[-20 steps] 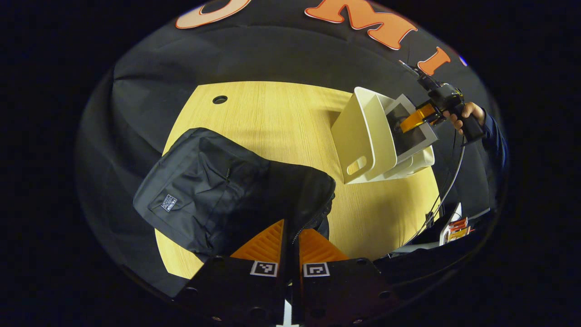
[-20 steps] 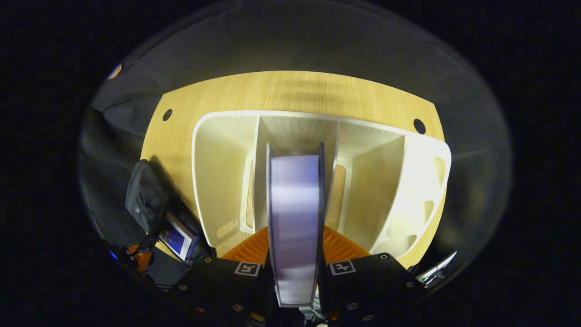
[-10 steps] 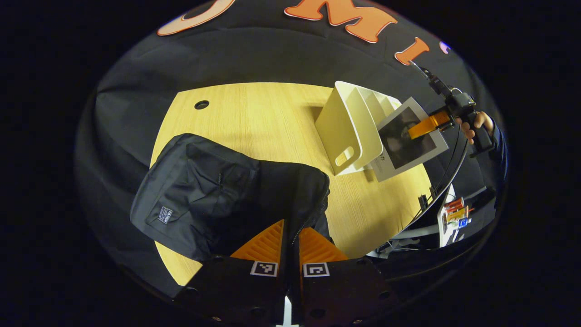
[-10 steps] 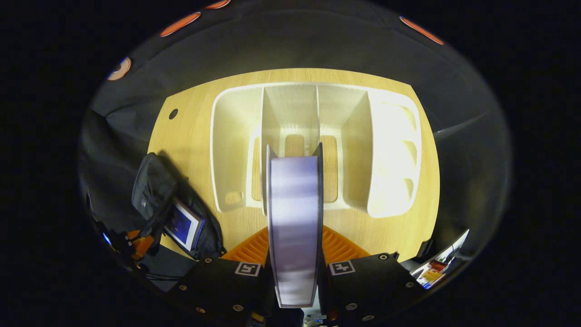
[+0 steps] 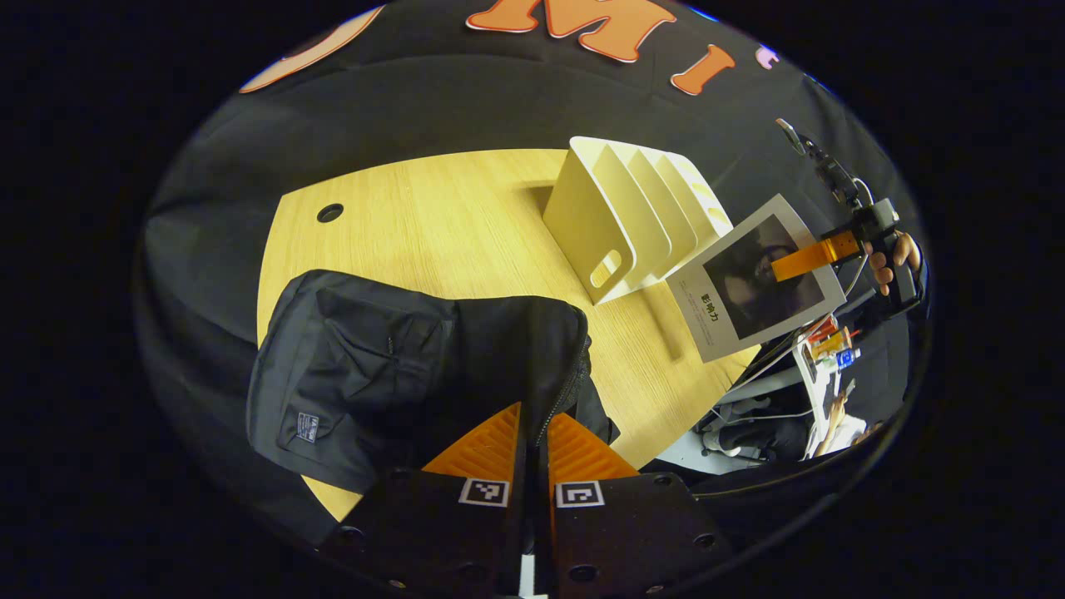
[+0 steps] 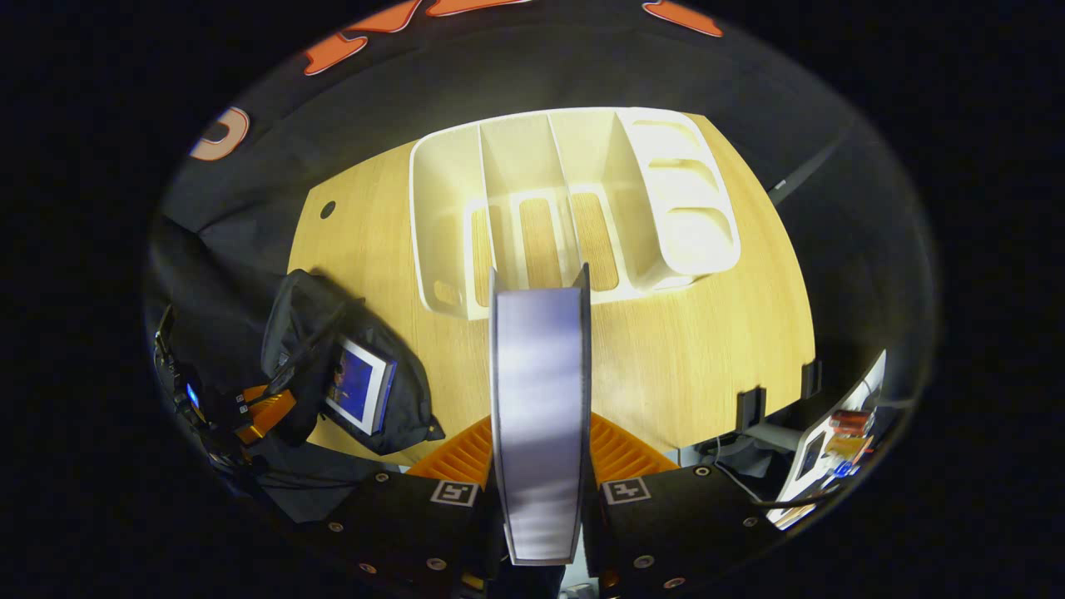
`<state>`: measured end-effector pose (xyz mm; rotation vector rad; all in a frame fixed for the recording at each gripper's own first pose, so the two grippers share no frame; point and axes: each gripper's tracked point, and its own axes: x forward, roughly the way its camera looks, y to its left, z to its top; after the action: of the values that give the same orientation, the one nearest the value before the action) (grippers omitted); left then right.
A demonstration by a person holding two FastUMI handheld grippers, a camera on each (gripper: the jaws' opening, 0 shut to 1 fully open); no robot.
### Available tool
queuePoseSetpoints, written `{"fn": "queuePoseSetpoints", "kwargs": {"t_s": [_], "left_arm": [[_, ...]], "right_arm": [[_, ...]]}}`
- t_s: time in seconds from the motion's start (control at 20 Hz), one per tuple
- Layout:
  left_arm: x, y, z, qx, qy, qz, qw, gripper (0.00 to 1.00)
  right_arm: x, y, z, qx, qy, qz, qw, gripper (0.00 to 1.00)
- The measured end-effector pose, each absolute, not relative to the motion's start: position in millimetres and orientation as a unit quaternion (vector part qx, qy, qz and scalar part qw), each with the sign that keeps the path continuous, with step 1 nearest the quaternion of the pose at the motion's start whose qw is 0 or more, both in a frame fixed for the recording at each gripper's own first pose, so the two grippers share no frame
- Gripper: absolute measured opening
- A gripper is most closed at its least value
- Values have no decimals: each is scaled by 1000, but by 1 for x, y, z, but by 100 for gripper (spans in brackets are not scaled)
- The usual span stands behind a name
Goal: Open the schoolbag, grab two books from the bookshelf and put them into the schoolbag.
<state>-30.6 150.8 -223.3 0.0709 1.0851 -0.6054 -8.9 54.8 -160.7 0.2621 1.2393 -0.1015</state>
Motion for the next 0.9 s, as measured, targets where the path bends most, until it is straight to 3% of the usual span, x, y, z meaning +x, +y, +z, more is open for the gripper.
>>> {"fn": "queuePoseSetpoints", "kwargs": {"t_s": [0.5, 0.9], "left_arm": [[-30, 167, -208, 84, 493, -322, 804, 6], [-15, 188, -186, 95, 483, -299, 817, 7]], "right_arm": [[-52, 115, -155, 218, 526, -8, 822, 39], [-46, 185, -160, 289, 489, 70, 820, 39]]}}
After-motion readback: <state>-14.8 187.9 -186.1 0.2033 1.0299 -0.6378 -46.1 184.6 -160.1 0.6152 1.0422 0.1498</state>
